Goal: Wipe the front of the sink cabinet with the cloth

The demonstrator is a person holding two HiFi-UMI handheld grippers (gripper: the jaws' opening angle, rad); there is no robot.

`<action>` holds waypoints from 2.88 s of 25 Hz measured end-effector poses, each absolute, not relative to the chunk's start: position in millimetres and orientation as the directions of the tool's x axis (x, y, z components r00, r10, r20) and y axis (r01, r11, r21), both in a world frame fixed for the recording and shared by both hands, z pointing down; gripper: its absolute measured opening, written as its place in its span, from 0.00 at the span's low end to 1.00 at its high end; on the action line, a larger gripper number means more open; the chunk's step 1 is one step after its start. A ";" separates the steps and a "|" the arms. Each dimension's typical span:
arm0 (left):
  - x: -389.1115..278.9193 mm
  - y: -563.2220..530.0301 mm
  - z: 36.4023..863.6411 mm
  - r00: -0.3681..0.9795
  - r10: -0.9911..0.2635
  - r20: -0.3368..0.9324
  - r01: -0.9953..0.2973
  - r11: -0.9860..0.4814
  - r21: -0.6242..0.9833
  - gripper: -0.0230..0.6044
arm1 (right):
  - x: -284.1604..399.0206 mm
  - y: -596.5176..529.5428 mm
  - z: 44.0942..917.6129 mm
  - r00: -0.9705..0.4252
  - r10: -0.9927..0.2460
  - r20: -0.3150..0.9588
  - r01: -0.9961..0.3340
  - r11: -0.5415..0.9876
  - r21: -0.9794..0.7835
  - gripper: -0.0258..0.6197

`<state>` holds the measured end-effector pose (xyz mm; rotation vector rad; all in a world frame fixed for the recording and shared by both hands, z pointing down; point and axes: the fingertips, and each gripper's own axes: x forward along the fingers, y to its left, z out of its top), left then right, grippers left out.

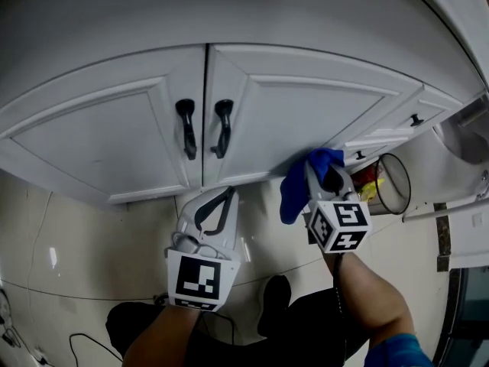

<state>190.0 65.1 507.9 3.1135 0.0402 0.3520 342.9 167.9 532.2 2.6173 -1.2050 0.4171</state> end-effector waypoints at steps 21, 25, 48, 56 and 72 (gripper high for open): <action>106.2 -42.4 479.2 0.953 -0.220 0.206 -0.226 -0.974 0.007 0.04 | 178.8 5.3 516.6 0.264 -0.913 0.311 -0.959 -0.284 -0.020 0.18; 86.6 -65.3 473.1 0.941 -0.275 0.198 -0.278 -0.960 -0.011 0.04 | 148.9 -25.7 513.7 0.188 -0.935 0.303 -0.980 -0.200 -0.011 0.18; -118.1 -218.6 463.0 0.748 -0.631 0.207 -0.648 -0.762 0.019 0.04 | -67.8 -216.7 515.2 -0.153 -0.960 0.233 -0.988 0.155 -0.007 0.18; -134.4 -222.3 464.2 0.765 -0.605 0.223 -0.626 -0.779 0.034 0.04 | -72.0 -226.0 541.5 -0.125 -0.956 0.265 -0.992 0.123 -0.023 0.18; 39.2 -96.8 448.2 0.949 -0.281 0.142 -0.288 -0.957 0.030 0.04 | 92.6 -47.0 486.0 0.081 -0.965 0.251 -0.996 -0.071 0.049 0.18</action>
